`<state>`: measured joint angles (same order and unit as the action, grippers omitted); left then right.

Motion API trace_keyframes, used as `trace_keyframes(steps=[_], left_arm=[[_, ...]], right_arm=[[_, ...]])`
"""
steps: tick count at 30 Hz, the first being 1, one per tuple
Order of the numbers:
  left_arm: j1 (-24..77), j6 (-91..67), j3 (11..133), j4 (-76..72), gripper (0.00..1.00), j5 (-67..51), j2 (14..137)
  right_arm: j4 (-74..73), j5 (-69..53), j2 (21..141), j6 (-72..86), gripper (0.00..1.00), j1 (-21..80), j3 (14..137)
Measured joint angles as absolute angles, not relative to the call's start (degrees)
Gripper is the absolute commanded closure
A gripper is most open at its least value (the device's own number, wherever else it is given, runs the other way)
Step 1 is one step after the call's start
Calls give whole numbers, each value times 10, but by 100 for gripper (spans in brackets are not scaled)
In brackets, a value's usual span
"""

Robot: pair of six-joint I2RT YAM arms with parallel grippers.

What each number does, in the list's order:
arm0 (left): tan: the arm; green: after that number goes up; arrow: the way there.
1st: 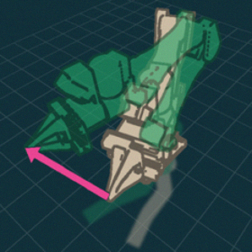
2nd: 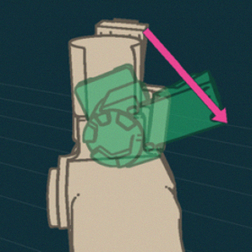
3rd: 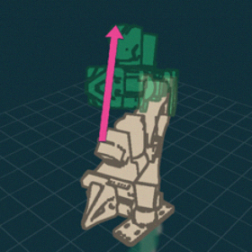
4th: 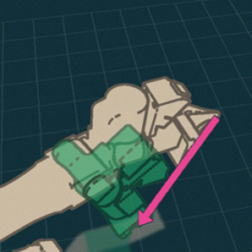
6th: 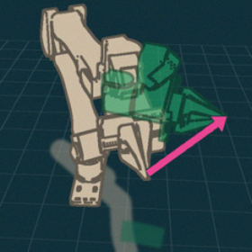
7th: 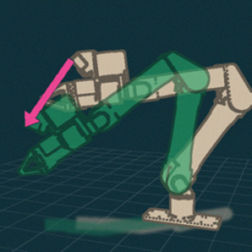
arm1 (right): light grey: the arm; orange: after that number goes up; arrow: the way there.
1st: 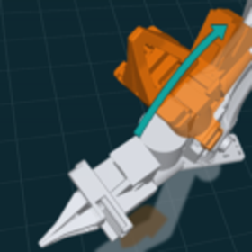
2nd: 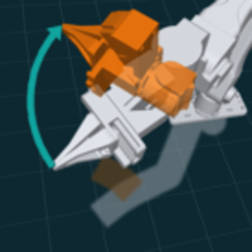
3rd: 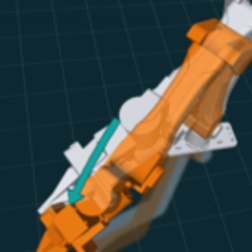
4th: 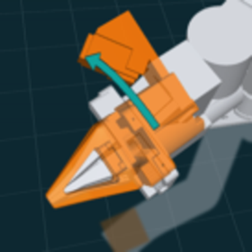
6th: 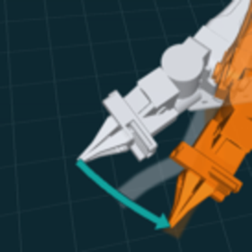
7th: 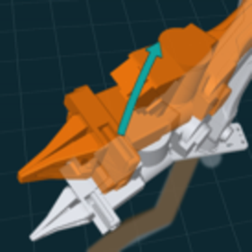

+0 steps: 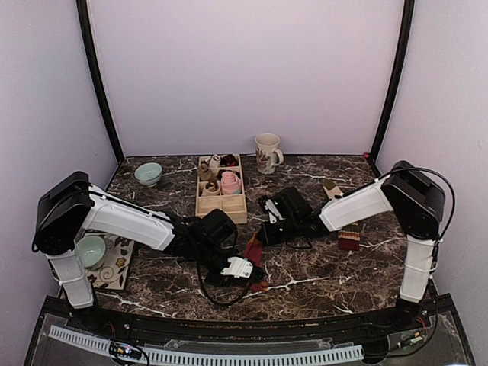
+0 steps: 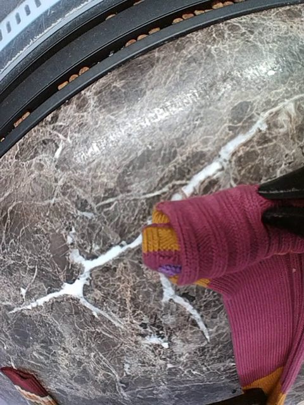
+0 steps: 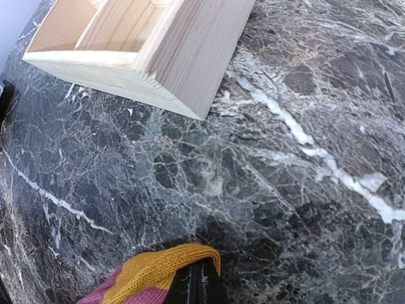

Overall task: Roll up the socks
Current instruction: Roll the sock at the center of the board.

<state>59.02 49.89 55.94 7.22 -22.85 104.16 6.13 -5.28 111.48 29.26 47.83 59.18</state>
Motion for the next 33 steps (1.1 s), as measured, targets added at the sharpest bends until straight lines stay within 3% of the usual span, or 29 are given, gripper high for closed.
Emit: trace_keyframes(steps=[3, 6, 9, 15, 21, 24, 28, 33], left_arm=[[590, 499, 567, 76, 100, -231, 1047], [590, 499, 572, 80, 100, -233, 1051], [590, 499, 578, 85, 100, -236, 1055], [590, 504, 585, 89, 100, -244, 1062], [590, 504, 585, 90, 100, -247, 1062], [588, 504, 585, 89, 100, -249, 1062], [584, 504, 587, 91, 100, -258, 1064], [578, 504, 589, 95, 100, -273, 1066]], right_arm=[[66, -48, 1103, 292, 100, 478, 576], [65, -36, 1075, 288, 81, 475, 545], [68, -32, 1048, 278, 77, 469, 516], [109, -42, 981, 249, 74, 467, 462], [277, -64, 769, 193, 76, 471, 241], [324, -91, 716, 151, 71, 495, 184], [320, -127, 714, 85, 65, 559, 184], [265, -151, 739, 2, 63, 620, 225]])
